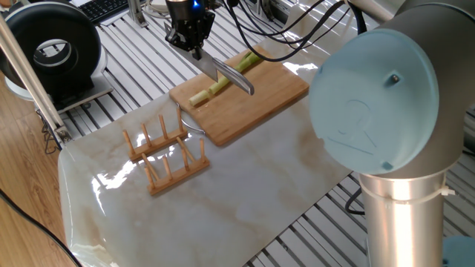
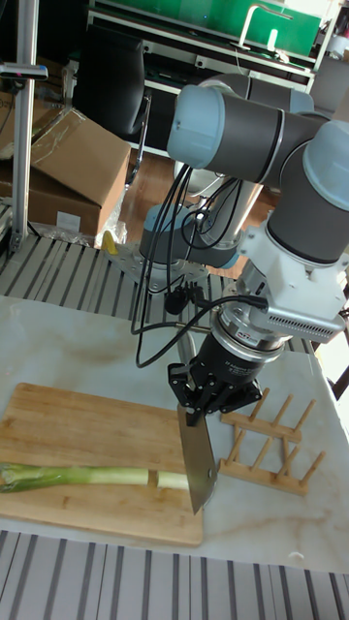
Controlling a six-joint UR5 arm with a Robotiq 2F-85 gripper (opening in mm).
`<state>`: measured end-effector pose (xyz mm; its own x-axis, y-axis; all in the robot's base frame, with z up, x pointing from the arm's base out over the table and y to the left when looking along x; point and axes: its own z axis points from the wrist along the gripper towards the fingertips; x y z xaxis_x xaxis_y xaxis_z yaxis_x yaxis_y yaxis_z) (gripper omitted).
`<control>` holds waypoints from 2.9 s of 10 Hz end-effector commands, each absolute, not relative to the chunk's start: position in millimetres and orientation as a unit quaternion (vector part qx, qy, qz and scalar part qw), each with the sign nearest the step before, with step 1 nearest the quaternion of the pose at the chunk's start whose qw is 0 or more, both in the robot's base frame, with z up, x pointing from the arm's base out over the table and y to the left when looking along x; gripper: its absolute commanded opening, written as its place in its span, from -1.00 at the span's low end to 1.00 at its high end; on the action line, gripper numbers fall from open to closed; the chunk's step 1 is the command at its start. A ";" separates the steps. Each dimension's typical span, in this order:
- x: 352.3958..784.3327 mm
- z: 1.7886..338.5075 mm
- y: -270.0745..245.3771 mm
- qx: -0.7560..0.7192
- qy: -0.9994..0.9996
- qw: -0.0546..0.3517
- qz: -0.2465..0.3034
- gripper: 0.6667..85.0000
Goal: Chop the scallions
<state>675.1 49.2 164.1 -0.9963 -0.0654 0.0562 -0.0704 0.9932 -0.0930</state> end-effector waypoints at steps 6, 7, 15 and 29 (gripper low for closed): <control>677.0 163.9 51.9 0.025 -0.999 0.024 0.040 -0.99; 677.1 163.7 52.6 0.024 -0.999 0.024 0.039 -0.99; 676.7 163.3 52.1 0.023 -0.999 0.025 0.040 -0.99; 677.2 159.5 8.4 0.069 -0.996 0.029 0.043 -0.99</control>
<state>677.9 14.1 160.2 -0.9913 -0.1165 0.0616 -0.1219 0.9881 -0.0933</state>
